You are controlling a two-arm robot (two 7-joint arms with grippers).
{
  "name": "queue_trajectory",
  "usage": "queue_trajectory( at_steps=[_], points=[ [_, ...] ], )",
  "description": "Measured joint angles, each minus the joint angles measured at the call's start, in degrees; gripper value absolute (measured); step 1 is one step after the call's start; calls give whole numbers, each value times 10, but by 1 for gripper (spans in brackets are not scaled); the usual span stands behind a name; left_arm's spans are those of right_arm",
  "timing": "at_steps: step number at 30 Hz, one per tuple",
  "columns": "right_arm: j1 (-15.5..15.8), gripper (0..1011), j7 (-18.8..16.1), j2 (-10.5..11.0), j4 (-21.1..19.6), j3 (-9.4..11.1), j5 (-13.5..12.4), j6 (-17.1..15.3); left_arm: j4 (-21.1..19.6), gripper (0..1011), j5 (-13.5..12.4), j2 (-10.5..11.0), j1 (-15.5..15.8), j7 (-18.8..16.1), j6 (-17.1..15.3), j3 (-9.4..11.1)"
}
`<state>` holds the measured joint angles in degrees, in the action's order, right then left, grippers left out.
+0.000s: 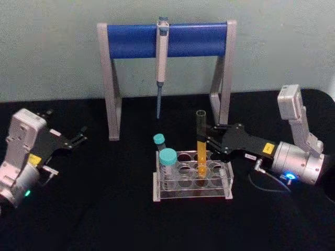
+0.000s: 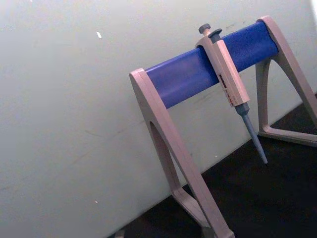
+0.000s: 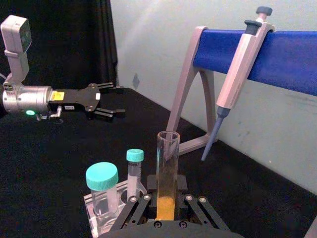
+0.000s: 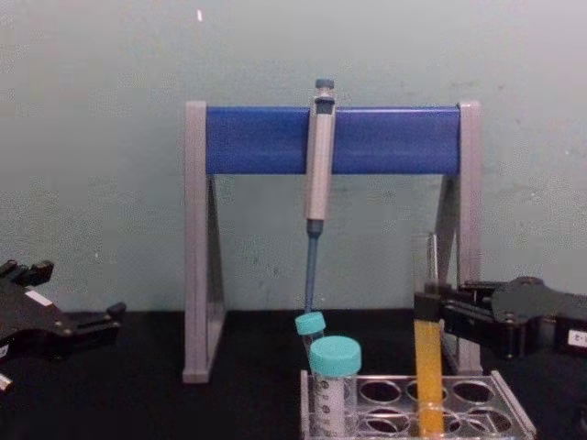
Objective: Pick up the test tube from the test tube rack, shake it, then place it back into the test tube rack.
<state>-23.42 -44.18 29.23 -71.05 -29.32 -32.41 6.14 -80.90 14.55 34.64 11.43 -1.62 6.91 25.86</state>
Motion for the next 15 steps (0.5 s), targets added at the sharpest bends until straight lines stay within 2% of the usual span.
queue_trajectory(
  at_steps=[15],
  points=[
    [2,224,2,1,-3,-1,4,0,0,1001,0,0,0,0,0,0]
  ],
)
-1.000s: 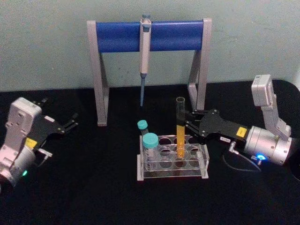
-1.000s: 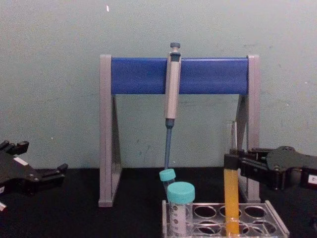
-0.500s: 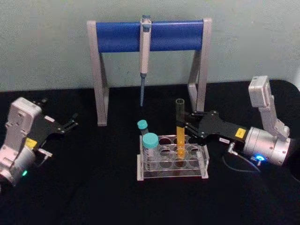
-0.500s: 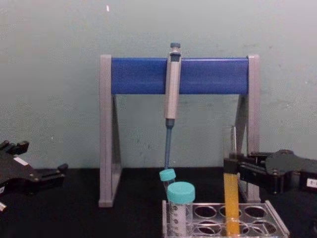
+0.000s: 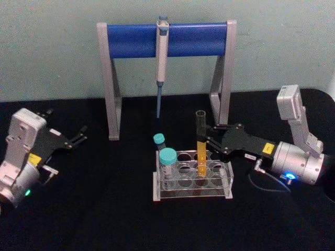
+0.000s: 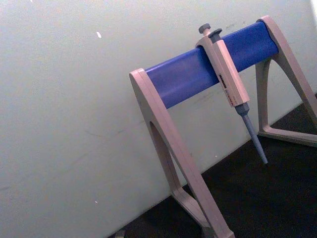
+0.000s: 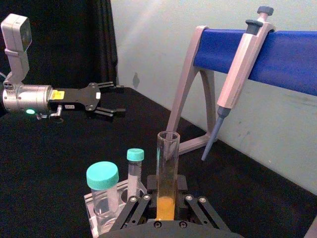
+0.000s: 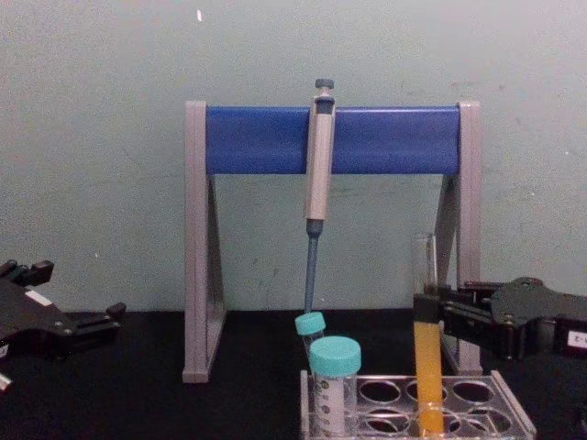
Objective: Pick up the test tube from the test tube rack, shake it, then place it back into the test tube rack.
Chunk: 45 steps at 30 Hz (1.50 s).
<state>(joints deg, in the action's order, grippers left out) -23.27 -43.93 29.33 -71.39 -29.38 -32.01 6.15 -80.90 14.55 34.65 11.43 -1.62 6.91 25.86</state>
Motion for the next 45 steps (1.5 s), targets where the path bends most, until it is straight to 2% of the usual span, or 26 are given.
queue_trajectory(
  at_steps=[14,21,22,28,29,31,32,35,40,45],
  points=[
    [0,241,0,0,0,0,0,0,0,1001,0,0,0,0,0,0],
    [0,425,-1,0,0,0,-1,1,0,1001,0,0,0,0,0,0],
    [0,481,-1,0,0,0,-1,1,0,1002,0,0,0,0,0,0],
    [0,650,-1,0,0,0,-1,1,0,1001,0,0,0,0,0,0],
    [0,708,-1,0,0,0,-1,1,0,1001,0,0,0,0,0,0],
    [0,739,-1,0,0,0,-1,1,0,1001,0,0,0,0,0,0],
    [0,805,-1,0,0,0,-1,1,0,1001,0,0,0,0,0,0],
    [0,893,-1,0,0,0,-1,1,0,1001,0,0,0,0,0,0],
    [0,1000,-1,0,0,0,-1,1,0,1001,0,0,0,0,0,0],
    [0,1000,-1,0,0,0,-1,1,0,1002,0,0,0,0,0,0]
  ],
)
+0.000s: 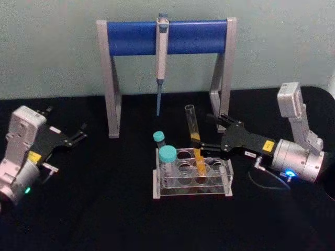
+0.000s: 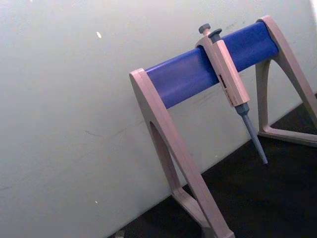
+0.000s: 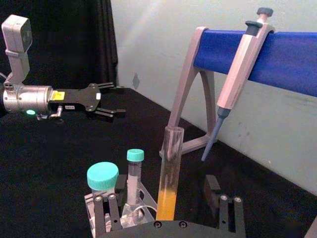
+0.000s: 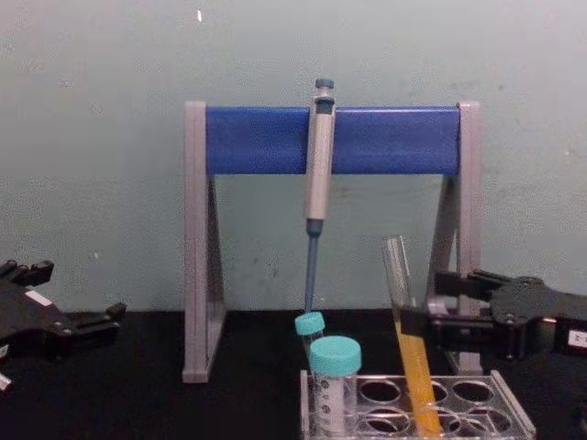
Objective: Pick up the test tube from the test tube rack, shake it, then place it back into the test tube rack.
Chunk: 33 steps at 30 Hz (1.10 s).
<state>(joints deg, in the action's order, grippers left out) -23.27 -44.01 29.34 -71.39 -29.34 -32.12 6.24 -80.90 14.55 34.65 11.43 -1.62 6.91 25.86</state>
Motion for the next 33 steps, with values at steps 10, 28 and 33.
queue_trajectory(
  at_steps=[10,28,33],
  points=[
    [8,1000,-3,2,-10,11,-12,8,0,1001,0,0,0,0,0,0],
    [86,1000,333,-18,-109,90,125,-15,0,1002,0,0,0,0,0,0],
    [90,1000,378,-32,-86,82,167,-51,0,1001,0,0,0,0,0,0]
  ],
)
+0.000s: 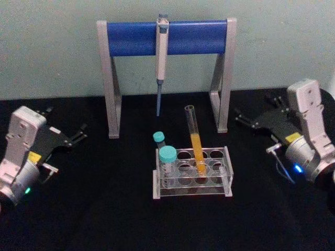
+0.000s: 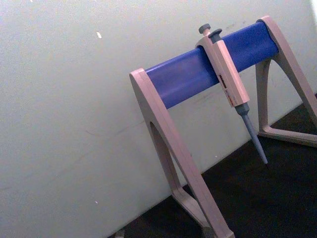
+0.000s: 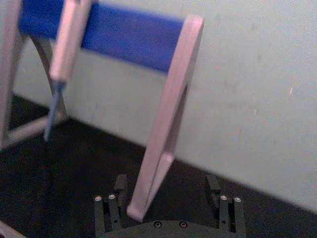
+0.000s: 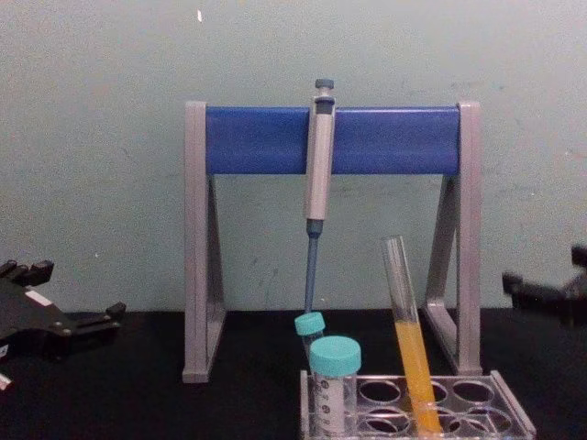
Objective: Pick up the test tube from the test tube rack, shake it, then place it back into the test tube rack.
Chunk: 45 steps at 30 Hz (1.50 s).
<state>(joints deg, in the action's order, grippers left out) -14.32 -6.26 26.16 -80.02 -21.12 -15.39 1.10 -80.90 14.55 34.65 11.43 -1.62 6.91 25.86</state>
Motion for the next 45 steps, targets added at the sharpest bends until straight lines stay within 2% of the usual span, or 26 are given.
queue_trajectory(
  at_steps=[9,45],
  points=[
    [2,1000,1,-14,26,2,14,-20,0,1001,0,0,0,0,0,0],
    [1,1000,1,-11,24,0,14,-19,0,1001,0,0,0,0,0,0]
  ],
)
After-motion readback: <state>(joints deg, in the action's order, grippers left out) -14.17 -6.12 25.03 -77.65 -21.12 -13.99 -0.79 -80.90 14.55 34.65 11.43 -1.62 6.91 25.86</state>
